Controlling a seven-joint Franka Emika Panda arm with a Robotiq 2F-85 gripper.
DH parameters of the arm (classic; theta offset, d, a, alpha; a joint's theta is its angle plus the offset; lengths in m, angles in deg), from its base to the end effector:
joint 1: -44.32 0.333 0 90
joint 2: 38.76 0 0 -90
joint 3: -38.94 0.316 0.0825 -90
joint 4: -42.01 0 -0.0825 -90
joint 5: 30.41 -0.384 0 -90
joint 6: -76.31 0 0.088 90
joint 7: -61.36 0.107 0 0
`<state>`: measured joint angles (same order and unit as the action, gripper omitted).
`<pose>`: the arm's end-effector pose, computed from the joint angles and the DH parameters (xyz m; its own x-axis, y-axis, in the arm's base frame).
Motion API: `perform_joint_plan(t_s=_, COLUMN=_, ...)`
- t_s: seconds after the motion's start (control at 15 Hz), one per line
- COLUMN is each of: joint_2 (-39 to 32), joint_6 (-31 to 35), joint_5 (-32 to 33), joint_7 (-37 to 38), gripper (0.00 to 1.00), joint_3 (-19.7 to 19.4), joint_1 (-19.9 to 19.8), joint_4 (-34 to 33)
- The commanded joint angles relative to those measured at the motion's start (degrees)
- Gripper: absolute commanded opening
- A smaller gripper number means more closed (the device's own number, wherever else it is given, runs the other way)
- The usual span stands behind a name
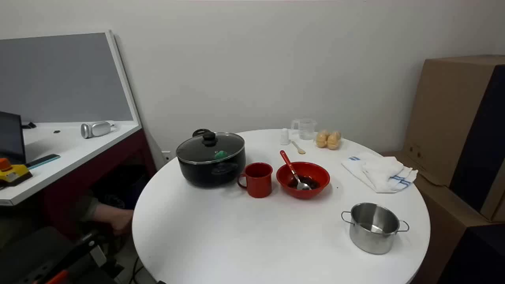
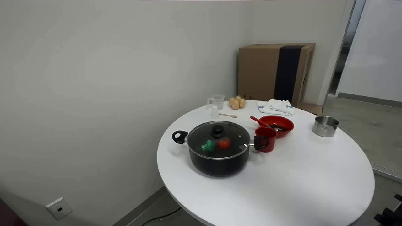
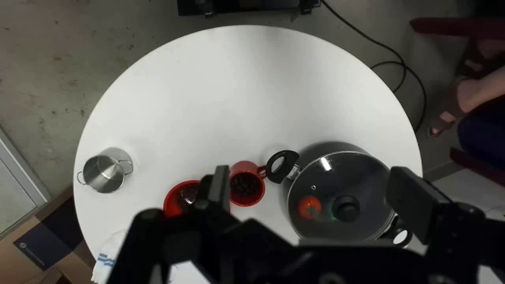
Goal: Put a spoonful of the things in the red bowl into the mug
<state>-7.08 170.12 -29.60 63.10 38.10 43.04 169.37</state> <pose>0.3787 -0.0165 0.5795 0.9974 -0.0639 -0.0325 -0.0637 -0.9979 0.0074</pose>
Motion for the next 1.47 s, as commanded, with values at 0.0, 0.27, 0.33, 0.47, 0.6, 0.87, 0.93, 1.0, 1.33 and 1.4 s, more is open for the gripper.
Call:
perform_joint_plan(t_s=0.0, joint_2=-0.04, joint_6=-0.07, joint_5=-0.02, joint_7=-0.04, gripper=1.0, joint_3=0.04, joint_1=-0.07, joint_4=-0.14)
perform_joint_plan(t_s=0.27, joint_2=0.0, joint_6=-0.07, joint_5=-0.02, joint_7=-0.04, gripper=1.0, joint_3=0.04, joint_1=-0.07, joint_4=-0.17)
perform_joint_plan(t_s=0.33, joint_2=-0.01, joint_6=-0.06, joint_5=-0.02, joint_7=-0.04, gripper=1.0, joint_3=0.04, joint_1=-0.07, joint_4=-0.17)
perform_joint_plan(t_s=0.47, joint_2=-0.01, joint_6=-0.06, joint_5=-0.02, joint_7=-0.04, gripper=1.0, joint_3=0.04, joint_1=-0.07, joint_4=-0.17)
perform_joint_plan(t_s=0.6, joint_2=-0.82, joint_6=-0.41, joint_5=2.44, joint_7=-0.86, gripper=1.0, joint_3=0.34, joint_1=-0.41, joint_4=-0.22)
perform_joint_plan(t_s=0.87, joint_2=-3.71, joint_6=8.73, joint_5=9.93, joint_7=2.04, gripper=1.0, joint_3=-0.3, joint_1=-3.21, joint_4=2.06)
perform_joint_plan(t_s=0.93, joint_2=-4.48, joint_6=12.52, joint_5=9.58, joint_7=0.94, gripper=1.0, joint_3=-1.89, joint_1=-3.54, joint_4=3.06)
perform_joint_plan(t_s=1.0, joint_2=-5.37, joint_6=15.92, joint_5=10.35, joint_7=0.69, gripper=1.0, joint_3=-2.56, joint_1=-4.3, joint_4=3.86)
perform_joint_plan(t_s=1.33, joint_2=-13.31, joint_6=30.64, joint_5=10.79, joint_7=-13.52, gripper=1.0, joint_3=-9.24, joint_1=-5.4, joint_4=4.72)
perform_joint_plan(t_s=1.4, joint_2=-15.79, joint_6=31.46, joint_5=9.17, joint_7=-18.68, gripper=1.0, joint_3=-10.88, joint_1=-4.86, joint_4=3.55)
